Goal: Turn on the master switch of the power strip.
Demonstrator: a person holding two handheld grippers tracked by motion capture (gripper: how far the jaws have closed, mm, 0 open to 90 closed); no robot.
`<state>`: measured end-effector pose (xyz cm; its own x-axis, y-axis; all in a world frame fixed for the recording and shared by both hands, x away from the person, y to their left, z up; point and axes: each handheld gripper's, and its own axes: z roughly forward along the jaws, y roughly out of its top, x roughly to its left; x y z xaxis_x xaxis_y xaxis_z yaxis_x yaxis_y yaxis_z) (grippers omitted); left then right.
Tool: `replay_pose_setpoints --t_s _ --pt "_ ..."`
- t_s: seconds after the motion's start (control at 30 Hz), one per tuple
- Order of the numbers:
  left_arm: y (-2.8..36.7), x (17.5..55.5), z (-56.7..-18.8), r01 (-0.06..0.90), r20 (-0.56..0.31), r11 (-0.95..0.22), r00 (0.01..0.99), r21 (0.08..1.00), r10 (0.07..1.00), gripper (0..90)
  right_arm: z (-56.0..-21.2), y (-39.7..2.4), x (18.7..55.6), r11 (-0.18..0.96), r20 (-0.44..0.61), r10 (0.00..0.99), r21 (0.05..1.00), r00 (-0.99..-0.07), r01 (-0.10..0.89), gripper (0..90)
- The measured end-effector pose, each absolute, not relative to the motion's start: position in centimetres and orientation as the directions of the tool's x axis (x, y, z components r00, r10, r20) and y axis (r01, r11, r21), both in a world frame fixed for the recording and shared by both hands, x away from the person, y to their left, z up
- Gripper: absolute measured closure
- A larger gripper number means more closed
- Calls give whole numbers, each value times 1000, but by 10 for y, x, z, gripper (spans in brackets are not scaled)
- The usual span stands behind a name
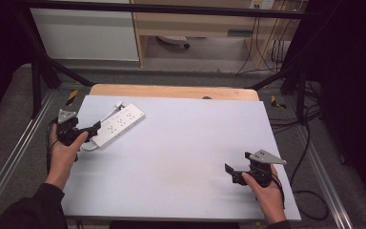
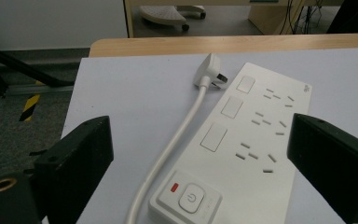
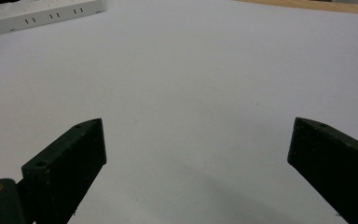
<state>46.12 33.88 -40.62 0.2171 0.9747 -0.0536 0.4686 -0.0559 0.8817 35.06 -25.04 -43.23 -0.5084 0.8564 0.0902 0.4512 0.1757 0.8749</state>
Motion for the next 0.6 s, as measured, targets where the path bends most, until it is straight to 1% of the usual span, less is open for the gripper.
replay_pose_setpoints --t_s 0.43,0.53,0.57,0.6 --pt "338 468 -413 491 -38 -72 210 868 977 140 -433 -251 351 174 98 856 869 -507 462 49" --pt "338 469 -414 492 -33 -78 214 867 976 173 -433 -251 351 176 97 857 869 -507 462 50" --pt "337 469 -414 492 -33 -79 215 867 976 209 -433 -251 351 174 98 857 870 -506 462 50" --pt "337 469 -414 493 -31 -81 216 866 976 209 -433 -251 351 174 98 857 870 -506 462 50"
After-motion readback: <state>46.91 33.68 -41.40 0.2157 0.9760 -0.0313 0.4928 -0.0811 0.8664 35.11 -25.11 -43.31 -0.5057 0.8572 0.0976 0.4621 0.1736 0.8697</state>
